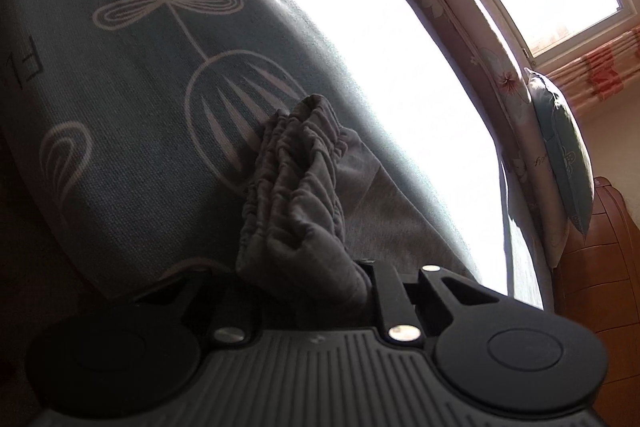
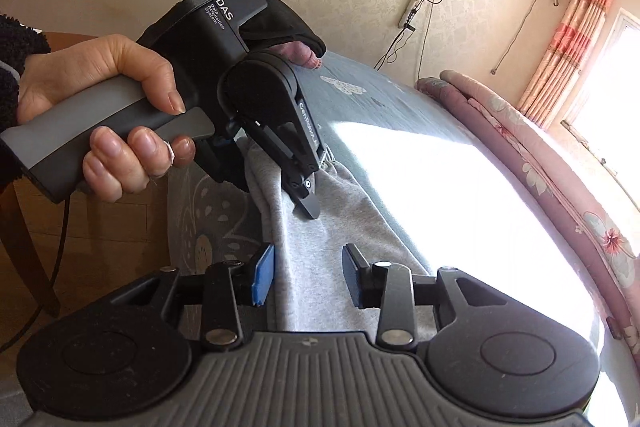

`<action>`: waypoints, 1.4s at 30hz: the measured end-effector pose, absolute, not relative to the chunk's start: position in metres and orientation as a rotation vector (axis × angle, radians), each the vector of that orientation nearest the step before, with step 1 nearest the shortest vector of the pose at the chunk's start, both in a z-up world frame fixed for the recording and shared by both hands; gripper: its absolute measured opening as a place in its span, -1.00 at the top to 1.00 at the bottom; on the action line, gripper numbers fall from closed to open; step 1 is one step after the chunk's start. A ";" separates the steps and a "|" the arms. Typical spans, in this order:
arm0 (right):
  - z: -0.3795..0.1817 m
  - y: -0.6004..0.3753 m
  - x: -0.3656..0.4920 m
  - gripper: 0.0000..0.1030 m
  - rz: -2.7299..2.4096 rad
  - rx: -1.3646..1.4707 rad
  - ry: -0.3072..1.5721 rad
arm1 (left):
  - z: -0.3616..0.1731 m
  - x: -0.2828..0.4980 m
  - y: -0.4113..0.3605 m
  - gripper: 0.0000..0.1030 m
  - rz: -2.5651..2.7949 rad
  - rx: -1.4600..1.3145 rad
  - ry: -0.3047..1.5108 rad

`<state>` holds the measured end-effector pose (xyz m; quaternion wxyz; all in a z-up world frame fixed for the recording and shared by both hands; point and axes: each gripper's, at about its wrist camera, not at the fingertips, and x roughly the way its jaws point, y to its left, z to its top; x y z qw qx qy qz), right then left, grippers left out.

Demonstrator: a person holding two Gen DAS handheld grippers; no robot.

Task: Fold clothes

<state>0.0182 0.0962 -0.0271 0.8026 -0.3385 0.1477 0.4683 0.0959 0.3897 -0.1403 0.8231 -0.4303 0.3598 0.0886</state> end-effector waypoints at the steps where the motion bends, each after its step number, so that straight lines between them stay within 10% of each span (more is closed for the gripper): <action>1: -0.026 0.096 0.015 0.19 0.976 -0.724 0.331 | -0.137 0.097 0.387 0.73 0.200 -0.890 0.775; 12: -0.072 -0.035 0.072 -0.32 0.617 -0.503 0.581 | -0.072 0.095 0.333 0.73 0.268 -0.528 0.788; 42: -0.092 -0.116 0.093 -0.45 0.550 -0.159 0.638 | 0.000 0.162 0.192 0.73 0.006 -0.353 0.810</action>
